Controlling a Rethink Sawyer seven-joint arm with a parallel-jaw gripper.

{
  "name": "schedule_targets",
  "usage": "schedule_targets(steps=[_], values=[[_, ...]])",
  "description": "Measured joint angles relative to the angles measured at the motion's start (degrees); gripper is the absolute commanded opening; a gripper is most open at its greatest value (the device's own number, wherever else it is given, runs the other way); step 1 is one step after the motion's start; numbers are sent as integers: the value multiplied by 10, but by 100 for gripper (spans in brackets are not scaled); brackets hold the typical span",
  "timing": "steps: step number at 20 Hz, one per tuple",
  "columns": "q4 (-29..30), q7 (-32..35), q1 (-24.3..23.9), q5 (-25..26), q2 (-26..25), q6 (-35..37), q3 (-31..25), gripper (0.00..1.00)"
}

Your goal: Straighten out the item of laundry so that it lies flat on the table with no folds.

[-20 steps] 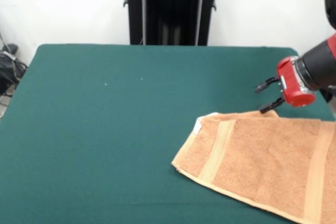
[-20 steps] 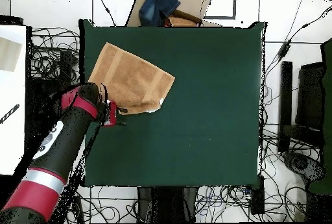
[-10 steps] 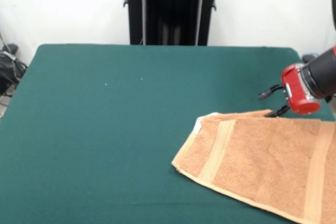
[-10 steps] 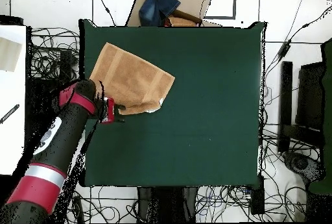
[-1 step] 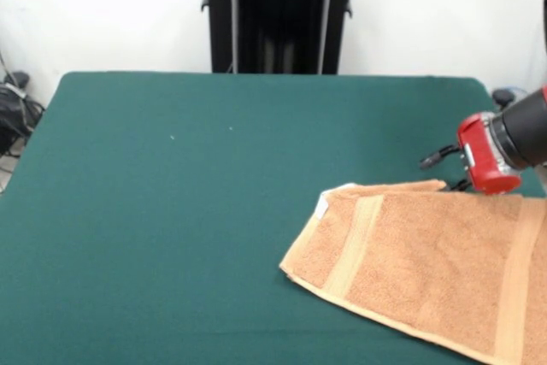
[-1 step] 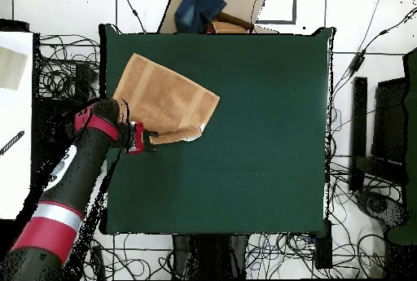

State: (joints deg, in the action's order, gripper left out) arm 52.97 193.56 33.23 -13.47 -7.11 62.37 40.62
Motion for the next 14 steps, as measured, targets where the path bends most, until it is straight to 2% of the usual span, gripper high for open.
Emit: schedule_targets(steps=[6, 7, 14], values=[[-2, 0, 0, -1, -2, 1, 3, 100], [-7, 0, 0, -1, -7, 4, 9, 0], [-17, 0, 0, -1, -17, 10, 21, 0]])
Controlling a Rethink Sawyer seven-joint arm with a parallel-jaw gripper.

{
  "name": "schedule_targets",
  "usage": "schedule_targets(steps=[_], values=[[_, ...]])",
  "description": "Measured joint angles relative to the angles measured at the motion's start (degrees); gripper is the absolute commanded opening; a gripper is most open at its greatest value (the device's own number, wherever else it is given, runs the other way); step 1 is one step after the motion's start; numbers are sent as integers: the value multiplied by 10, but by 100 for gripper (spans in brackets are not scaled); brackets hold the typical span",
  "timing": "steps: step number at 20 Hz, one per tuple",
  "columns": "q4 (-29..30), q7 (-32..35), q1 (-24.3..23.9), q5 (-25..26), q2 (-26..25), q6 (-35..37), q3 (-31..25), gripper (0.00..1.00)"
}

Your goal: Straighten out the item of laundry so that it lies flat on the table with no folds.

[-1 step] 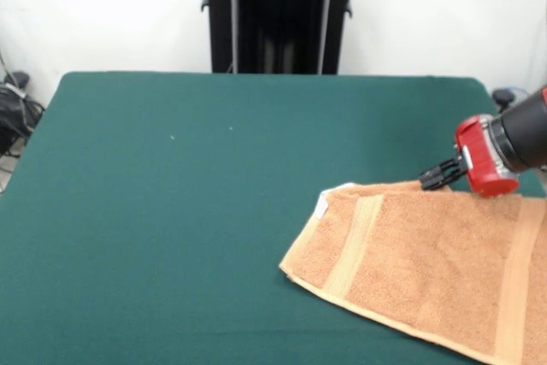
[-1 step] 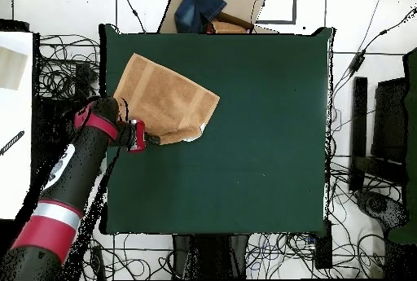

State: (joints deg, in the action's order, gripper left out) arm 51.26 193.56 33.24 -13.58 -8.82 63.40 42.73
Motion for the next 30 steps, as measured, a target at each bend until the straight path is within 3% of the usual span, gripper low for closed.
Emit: schedule_targets(steps=[16, 17, 30], values=[[-1, 0, 0, -5, -5, 2, 9, 0], [-1, 0, 0, -5, -5, 3, 9, 100], [0, 0, 0, -5, -6, 3, 9, 100]])
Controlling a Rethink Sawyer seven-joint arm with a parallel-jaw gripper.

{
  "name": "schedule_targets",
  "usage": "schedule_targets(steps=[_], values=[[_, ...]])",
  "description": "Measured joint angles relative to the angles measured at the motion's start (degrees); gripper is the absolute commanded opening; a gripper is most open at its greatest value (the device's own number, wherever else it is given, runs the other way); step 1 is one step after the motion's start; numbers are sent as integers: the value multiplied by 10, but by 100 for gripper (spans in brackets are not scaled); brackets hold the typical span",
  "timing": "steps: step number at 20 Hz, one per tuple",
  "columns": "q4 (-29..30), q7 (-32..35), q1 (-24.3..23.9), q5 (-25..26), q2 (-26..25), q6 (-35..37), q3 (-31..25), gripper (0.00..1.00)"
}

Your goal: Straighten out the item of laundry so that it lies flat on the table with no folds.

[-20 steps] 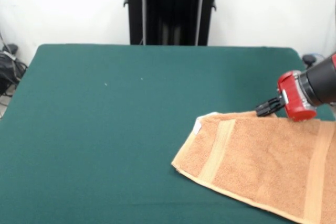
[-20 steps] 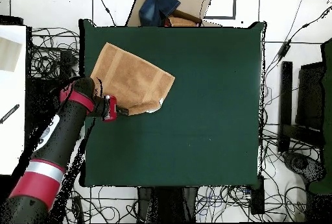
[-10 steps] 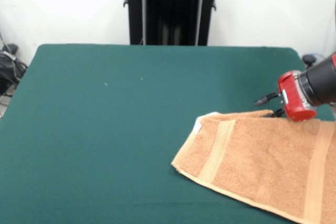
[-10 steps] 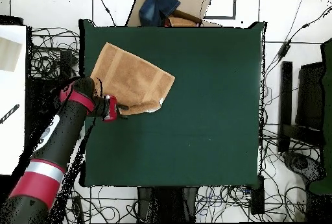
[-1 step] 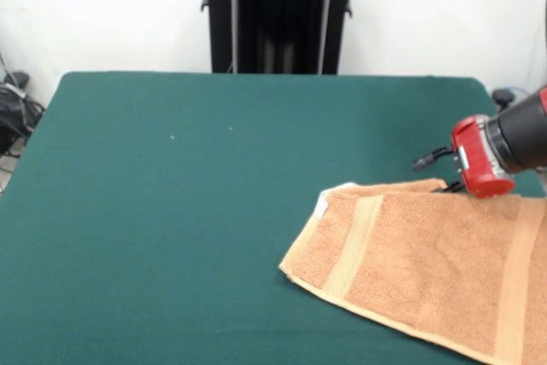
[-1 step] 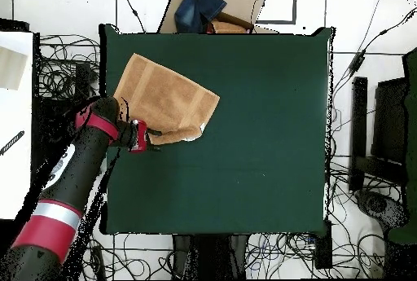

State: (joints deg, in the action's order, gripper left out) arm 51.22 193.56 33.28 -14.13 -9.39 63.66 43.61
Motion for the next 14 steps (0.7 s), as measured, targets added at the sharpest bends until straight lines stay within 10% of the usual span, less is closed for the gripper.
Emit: schedule_targets(steps=[14], values=[[8, 0, -9, -30, 7, 0, -4, 100]])
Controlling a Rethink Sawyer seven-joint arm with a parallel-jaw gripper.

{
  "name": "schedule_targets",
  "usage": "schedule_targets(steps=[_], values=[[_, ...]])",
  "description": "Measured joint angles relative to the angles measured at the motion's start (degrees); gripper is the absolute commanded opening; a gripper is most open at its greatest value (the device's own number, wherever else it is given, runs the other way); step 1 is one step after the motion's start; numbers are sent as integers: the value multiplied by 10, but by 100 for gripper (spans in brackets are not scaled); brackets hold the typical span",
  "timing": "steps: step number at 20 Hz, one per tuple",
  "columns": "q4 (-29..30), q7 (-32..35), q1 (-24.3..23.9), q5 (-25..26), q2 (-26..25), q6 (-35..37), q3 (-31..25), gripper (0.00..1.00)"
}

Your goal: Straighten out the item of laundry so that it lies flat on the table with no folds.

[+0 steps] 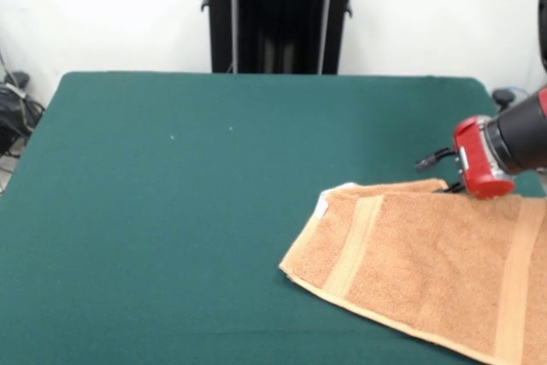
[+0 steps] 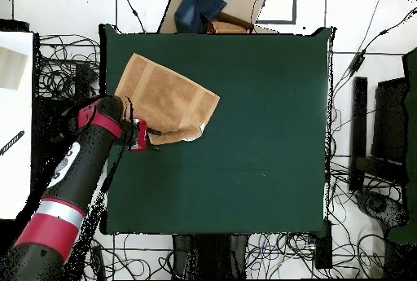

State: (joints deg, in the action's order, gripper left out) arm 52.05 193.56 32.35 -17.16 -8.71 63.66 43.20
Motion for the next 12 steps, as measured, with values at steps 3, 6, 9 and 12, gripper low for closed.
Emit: schedule_targets(steps=[3, 6, 9, 12], values=[[7, 0, -4, -11, 9, 0, -6, 100], [20, 0, -8, -26, 29, 0, -14, 100], [35, 0, -10, -34, 52, 0, -20, 100], [52, 0, -11, -41, 77, -1, -25, 100]])
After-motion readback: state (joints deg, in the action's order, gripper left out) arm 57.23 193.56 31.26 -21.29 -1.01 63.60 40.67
